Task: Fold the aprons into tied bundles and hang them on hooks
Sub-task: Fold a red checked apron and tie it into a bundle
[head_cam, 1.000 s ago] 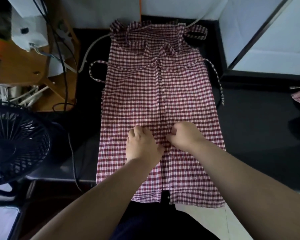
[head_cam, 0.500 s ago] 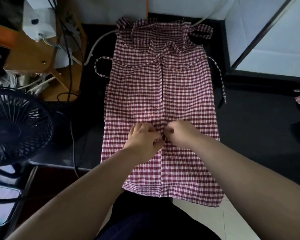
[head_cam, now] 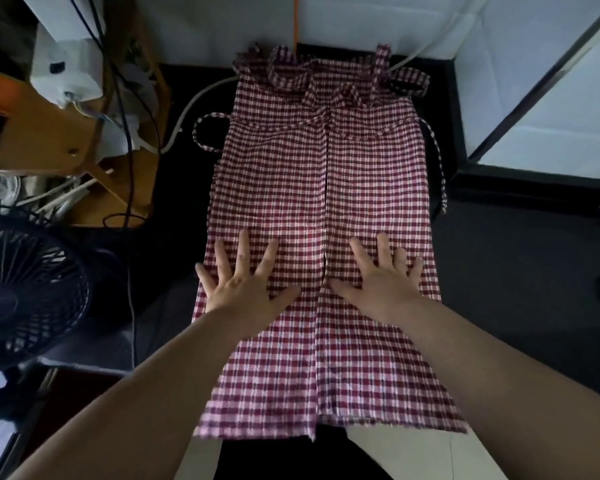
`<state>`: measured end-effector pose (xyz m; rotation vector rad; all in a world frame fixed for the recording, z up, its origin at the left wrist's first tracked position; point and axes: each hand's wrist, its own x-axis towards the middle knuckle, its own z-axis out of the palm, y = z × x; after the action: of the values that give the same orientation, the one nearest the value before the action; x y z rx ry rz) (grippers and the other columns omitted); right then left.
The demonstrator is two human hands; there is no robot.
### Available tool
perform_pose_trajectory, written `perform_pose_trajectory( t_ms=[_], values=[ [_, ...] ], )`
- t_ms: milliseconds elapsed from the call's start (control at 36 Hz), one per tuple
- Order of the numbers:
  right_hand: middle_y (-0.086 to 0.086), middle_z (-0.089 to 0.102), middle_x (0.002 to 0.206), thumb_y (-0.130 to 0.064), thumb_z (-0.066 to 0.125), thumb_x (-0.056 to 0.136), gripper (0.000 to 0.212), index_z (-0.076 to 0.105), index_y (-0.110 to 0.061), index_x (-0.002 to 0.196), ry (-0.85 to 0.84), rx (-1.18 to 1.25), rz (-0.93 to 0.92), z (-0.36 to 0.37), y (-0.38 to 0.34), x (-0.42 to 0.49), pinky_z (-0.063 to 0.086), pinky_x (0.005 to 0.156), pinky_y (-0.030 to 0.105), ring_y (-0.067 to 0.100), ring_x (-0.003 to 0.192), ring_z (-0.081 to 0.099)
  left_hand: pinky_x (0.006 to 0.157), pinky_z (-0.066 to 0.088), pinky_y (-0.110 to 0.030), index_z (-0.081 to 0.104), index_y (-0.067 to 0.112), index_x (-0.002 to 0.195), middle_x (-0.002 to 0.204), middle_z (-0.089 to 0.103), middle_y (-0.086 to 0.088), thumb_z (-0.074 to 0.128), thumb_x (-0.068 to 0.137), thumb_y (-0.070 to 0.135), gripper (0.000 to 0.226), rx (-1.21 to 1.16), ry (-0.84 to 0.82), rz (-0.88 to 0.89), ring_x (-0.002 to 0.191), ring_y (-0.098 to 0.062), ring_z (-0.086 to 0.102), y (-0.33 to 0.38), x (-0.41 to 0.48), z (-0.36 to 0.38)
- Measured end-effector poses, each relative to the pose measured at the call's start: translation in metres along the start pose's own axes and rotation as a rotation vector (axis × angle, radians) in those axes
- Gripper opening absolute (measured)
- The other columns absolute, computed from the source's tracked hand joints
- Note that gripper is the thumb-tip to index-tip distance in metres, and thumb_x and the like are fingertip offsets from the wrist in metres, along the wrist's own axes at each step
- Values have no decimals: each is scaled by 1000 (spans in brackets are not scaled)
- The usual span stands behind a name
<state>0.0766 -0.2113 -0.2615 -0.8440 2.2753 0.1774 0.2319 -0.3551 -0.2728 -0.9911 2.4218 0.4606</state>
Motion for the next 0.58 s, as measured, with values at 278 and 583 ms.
perform_pose_trajectory(
  t_ms=[278,583],
  values=[
    [6,45,139,-44,51,94,51,43,-24,140,469,92,-272,-21,-9,18,36,107,40,25,127,43,118,18,-42,15,40,151,160,-8,0,38,100,36,56,-46,297,220,144,-23,10,25,15,-15],
    [7,-20,157,-72,-15,67,87,-7,-41,148,148,-150,-272,35,9,-36,-17,113,42,32,145,-11,114,-16,-51,-19,39,147,153,-34,0,7,93,65,66,201,105,226,143,-24,-27,13,-18,22]
  ],
)
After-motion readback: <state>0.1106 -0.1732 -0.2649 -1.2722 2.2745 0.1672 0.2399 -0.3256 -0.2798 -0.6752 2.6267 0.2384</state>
